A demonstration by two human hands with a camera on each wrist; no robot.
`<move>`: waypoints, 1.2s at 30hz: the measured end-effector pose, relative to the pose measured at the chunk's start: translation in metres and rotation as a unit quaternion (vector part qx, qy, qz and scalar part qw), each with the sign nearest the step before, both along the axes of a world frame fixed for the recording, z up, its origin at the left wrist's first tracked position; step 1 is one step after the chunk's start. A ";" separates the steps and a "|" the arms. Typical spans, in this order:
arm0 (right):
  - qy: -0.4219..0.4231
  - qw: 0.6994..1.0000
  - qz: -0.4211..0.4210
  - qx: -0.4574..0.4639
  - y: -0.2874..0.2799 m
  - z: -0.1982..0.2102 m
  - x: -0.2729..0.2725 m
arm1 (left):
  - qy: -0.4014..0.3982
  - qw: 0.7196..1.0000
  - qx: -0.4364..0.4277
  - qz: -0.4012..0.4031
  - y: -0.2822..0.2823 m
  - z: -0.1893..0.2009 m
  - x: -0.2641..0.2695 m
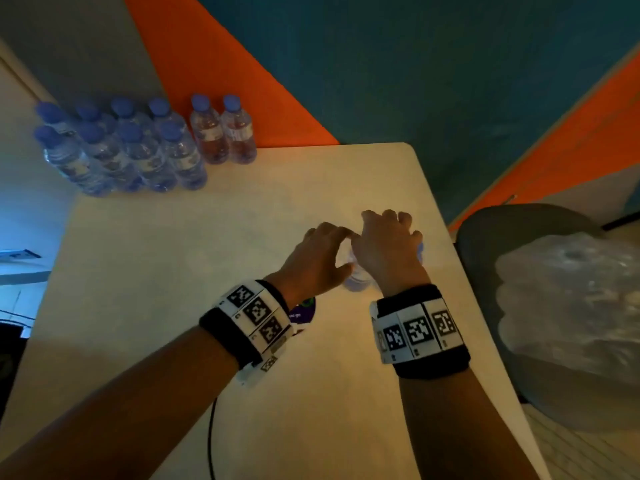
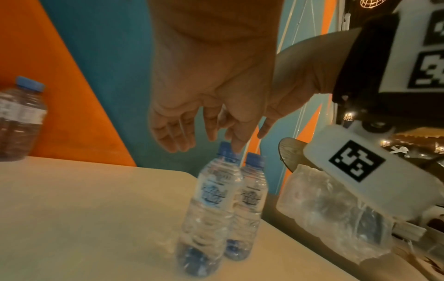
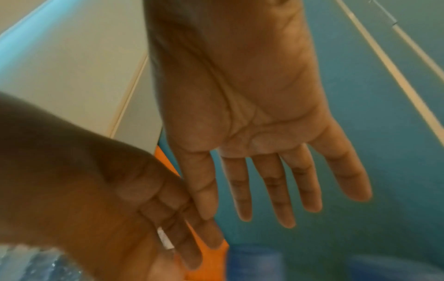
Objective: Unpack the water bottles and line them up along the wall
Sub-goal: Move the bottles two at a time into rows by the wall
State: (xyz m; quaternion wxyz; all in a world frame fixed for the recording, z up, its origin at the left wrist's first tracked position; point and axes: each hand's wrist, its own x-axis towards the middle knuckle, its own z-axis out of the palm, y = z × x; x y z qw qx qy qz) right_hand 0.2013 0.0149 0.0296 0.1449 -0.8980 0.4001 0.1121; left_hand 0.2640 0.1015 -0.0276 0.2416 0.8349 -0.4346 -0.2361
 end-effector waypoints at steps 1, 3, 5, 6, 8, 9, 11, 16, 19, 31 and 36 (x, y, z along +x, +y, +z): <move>0.008 1.000 -0.005 -0.003 -0.006 0.000 -0.009 | 0.003 1.000 -0.007 -0.002 -0.008 0.001 -0.007; 0.018 1.000 -0.013 -0.001 -0.019 -0.002 -0.025 | 0.013 1.000 -0.019 -0.008 -0.023 0.003 -0.017; 0.015 1.000 -0.018 0.012 -0.031 -0.008 -0.039 | 0.002 1.000 -0.009 -0.019 -0.037 0.002 -0.023; 0.008 1.000 -0.018 0.023 -0.035 -0.012 -0.044 | -0.012 1.000 0.007 -0.025 -0.042 0.002 -0.026; -0.010 0.999 -0.011 0.033 -0.040 -0.021 -0.052 | -0.047 0.998 0.042 -0.027 -0.050 0.000 -0.028; -0.019 0.999 -0.006 0.030 -0.041 -0.025 -0.055 | -0.053 0.997 0.052 -0.020 -0.052 0.000 -0.028; -0.035 0.999 -0.007 0.027 -0.043 -0.031 -0.057 | -0.051 0.997 0.054 -0.003 -0.054 0.002 -0.028; -0.067 0.996 -0.014 0.060 -0.050 -0.035 -0.049 | -0.031 0.998 0.040 0.030 -0.047 0.002 -0.016; -0.073 0.994 0.000 0.077 -0.049 -0.034 -0.036 | -0.016 0.998 0.032 0.054 -0.034 0.000 -0.002; -0.116 0.978 0.102 0.143 -0.005 -0.042 0.053 | -0.034 0.986 0.046 0.156 0.027 -0.004 0.091; -0.128 0.973 0.127 0.141 0.009 -0.046 0.082 | -0.044 0.979 0.048 0.195 0.039 -0.003 0.131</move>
